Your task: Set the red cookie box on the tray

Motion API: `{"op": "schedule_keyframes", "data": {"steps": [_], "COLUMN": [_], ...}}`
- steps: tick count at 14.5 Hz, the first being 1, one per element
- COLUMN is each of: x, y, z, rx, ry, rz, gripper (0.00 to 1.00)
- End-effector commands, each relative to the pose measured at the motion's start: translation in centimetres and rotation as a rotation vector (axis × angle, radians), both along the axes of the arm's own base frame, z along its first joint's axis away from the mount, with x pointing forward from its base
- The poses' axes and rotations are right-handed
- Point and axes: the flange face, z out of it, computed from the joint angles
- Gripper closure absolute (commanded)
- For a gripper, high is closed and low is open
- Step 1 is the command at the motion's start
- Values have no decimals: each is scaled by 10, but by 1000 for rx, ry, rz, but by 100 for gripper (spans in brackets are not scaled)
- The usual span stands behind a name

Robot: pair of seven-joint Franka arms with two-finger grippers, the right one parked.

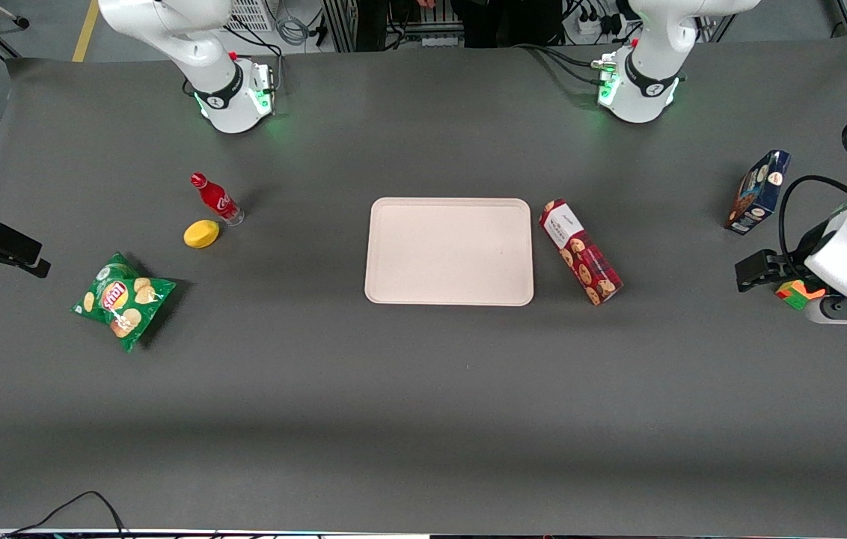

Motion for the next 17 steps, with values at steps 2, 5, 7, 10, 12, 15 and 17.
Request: {"op": "schedule_keyframes", "data": {"steps": [2, 5, 7, 10, 12, 15, 17], "x": [5, 5, 5, 4, 3, 2, -1], "y": [-5, -5, -5, -4, -13, -21, -31], "z": [5, 11, 20, 20, 21, 12, 2], "rx": [5, 4, 3, 2, -1, -9, -17], "ry": [-3, -14, -21, -18, -20, 0, 23], "rz": [20, 15, 15, 14, 1, 24, 7], "gripper": [0, 0, 0, 0, 0, 0, 0]}}
